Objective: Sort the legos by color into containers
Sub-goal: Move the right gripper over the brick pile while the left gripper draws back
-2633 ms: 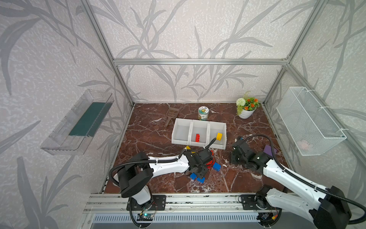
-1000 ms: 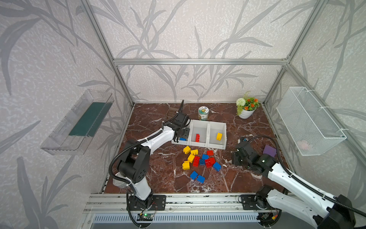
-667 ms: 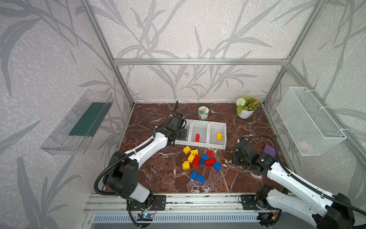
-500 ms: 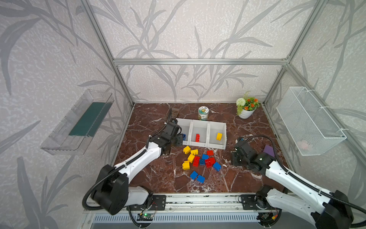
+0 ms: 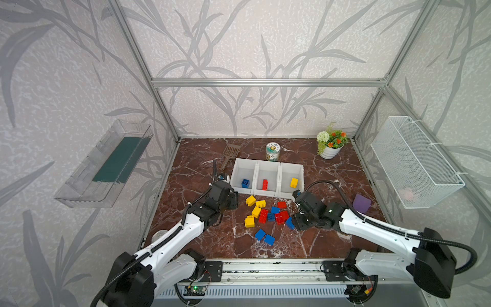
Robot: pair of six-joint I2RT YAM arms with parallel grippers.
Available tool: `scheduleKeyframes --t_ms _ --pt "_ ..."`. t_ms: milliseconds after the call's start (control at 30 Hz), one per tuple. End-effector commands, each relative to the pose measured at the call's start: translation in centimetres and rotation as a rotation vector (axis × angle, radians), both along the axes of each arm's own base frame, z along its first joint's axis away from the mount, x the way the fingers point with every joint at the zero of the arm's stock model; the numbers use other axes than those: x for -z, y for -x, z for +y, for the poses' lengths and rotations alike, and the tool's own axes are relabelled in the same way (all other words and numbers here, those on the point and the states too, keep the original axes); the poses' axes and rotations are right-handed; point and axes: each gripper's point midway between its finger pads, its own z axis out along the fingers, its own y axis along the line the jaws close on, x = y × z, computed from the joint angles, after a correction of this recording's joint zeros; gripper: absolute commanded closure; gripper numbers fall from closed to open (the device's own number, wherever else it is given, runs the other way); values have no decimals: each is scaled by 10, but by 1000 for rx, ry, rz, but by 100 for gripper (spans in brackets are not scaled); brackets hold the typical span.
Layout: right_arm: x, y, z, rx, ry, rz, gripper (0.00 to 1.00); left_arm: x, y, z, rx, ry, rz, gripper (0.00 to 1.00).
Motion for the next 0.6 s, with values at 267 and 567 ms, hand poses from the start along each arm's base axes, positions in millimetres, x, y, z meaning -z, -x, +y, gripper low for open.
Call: scheduleKeyframes --t_ms 267,567 --pt "11 0 24 -105 51 33 39 5 5 -4 -11 66 7 34" --pt "28 -4 22 -72 91 44 48 2 9 0 -25 84 -21 34"
